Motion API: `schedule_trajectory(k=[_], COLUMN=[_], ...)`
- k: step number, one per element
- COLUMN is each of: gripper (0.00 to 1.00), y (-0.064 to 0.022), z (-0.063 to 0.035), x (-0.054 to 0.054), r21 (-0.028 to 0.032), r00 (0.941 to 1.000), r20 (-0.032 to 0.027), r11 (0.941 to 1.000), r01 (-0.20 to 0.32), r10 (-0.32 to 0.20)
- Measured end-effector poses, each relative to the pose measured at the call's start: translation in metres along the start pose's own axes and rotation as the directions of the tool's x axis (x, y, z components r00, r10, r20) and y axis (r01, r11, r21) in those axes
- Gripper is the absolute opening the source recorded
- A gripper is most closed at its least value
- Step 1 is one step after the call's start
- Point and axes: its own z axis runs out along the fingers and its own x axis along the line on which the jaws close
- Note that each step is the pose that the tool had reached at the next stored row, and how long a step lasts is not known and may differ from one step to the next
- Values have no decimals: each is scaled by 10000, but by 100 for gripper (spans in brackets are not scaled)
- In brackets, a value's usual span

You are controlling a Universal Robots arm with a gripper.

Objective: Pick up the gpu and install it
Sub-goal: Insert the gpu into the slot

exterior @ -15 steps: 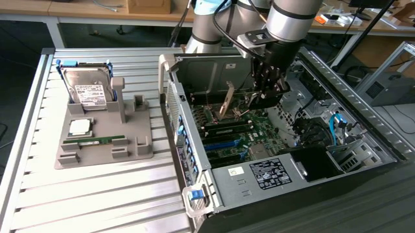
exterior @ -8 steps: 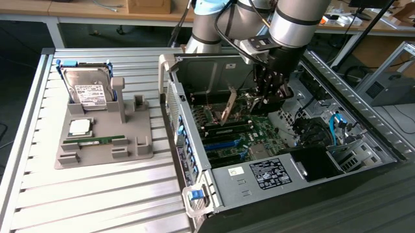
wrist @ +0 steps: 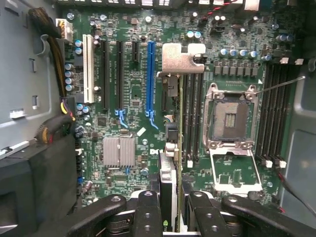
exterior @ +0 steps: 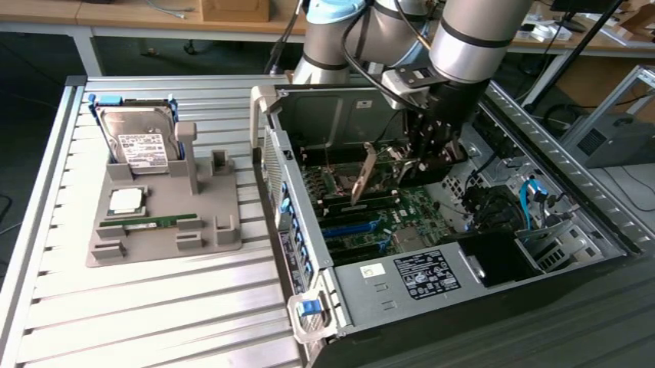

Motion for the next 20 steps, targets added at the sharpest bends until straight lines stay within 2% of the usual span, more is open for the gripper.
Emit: schedule_trajectory(k=[17,20], gripper=[27,27], y=[13,42], z=[27,32], x=[248,254], r21=[-3,-2], r00=[10000,9999], r20=[-83,-100], r11=[10000,10000], r01=[6,8], r10=[-6,-8])
